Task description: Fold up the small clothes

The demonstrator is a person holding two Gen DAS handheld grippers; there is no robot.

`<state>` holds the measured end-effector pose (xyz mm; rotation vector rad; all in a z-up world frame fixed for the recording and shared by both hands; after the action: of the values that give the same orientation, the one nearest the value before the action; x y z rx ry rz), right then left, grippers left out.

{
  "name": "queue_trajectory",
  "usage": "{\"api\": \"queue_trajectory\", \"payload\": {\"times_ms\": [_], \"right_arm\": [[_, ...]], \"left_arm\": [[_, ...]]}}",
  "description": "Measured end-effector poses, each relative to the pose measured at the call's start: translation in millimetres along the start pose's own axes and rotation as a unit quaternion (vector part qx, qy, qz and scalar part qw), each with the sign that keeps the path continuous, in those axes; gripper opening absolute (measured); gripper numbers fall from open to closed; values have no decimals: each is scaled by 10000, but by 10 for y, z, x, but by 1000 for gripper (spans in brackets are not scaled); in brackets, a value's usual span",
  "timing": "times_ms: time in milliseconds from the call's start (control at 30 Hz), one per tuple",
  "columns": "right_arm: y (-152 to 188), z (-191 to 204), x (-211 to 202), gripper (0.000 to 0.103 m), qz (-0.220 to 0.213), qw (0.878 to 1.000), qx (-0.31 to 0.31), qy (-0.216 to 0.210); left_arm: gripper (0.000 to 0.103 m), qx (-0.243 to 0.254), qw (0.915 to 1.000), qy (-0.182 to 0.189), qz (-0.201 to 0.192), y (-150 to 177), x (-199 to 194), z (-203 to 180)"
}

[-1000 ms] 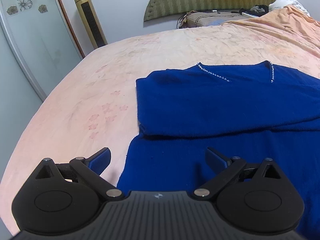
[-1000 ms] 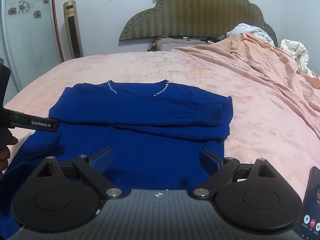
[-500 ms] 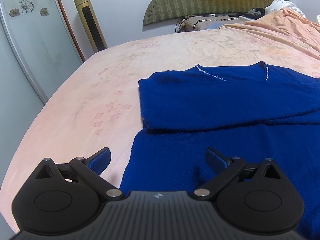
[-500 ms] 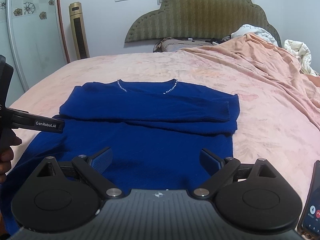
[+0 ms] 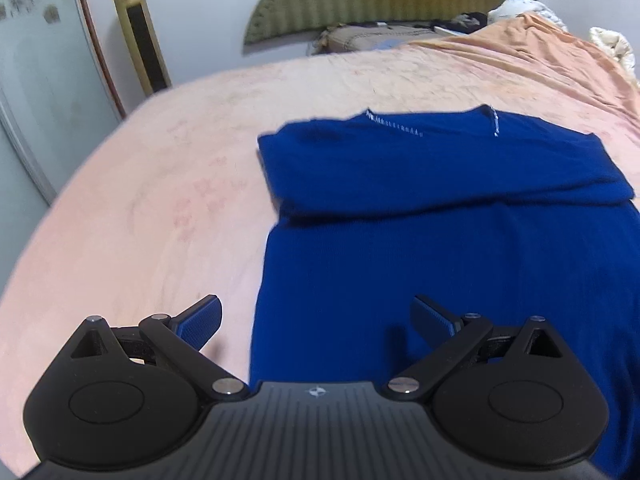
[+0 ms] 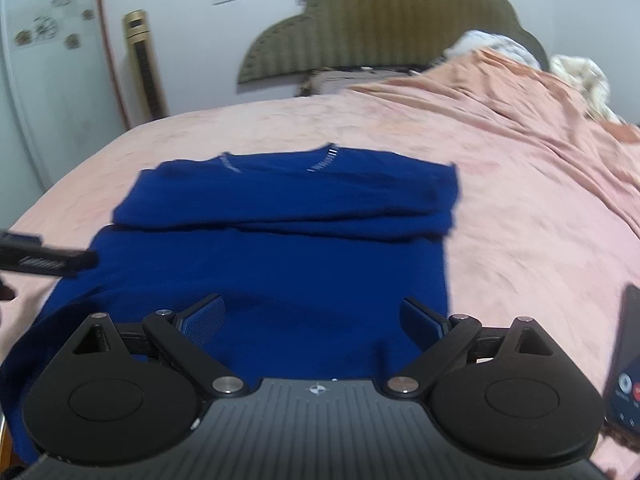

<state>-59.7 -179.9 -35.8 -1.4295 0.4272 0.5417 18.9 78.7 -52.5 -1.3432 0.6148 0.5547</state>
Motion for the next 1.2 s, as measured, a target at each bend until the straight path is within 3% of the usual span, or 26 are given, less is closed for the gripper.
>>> {"api": "queue_trajectory", "payload": {"times_ms": [267, 367, 467, 533, 567, 600, 633, 667, 767, 967, 1133, 1200], "right_arm": [[221, -565, -2, 89, 135, 9982, 476, 338], [371, -686, 38, 81, 323, 9964, 756, 203], [471, -650, 69, 74, 423, 9952, 877, -22], [488, -552, 66, 69, 429, 9965, 714, -96], [491, -507, 65, 57, 434, 9968, 650, -176], [492, -471, 66, 29, 436, 9967, 636, -254], [485, -463, 63, 12, 420, 9964, 694, -249], [481, -476, 72, 9, 418, 9958, 774, -241], [435, -490, 48, 9, 290, 9956, 843, -300], [-95, -498, -172, 7, -357, 9939, 928, -487], [-656, -547, -19, 7, -772, 9961, 407, -132], [-802, -623, 186, 7, -789, 9965, 270, 77]], "left_arm": [[100, -845, 9925, 805, 373, 322, 134, 545], [100, -1170, 9827, 1325, 551, 372, 187, 538], [99, -1000, 9801, 1648, 477, 368, 171, 397], [87, -835, 9781, 1858, 426, 374, 144, 275], [66, -718, 9796, 1841, 376, 371, 130, 236], [35, -593, 9807, 1830, 350, 373, 106, 201], [22, -540, 9801, 1870, 386, 377, 97, 179], [7, -605, 9767, 2003, 481, 385, 103, 169], [6, -822, 9692, 2279, 446, 336, 22, 183], [6, -928, 9622, 2546, -285, -155, -320, 234], [6, -807, 9734, 2024, -703, -626, -113, 235], [6, -806, 9778, 1817, -667, -724, 100, 229]]}}
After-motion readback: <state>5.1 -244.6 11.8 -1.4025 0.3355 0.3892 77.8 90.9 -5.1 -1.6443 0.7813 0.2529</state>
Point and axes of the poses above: each gripper's, at about its wrist camera, not at the fingertips, and x roughly the way its jaws point, z to its left, y to its underside, the point moved 9 cm from there along x, roughly the way its jaws point, and after that the axes turned 3 degrees about -z, right-handed, at the moved point
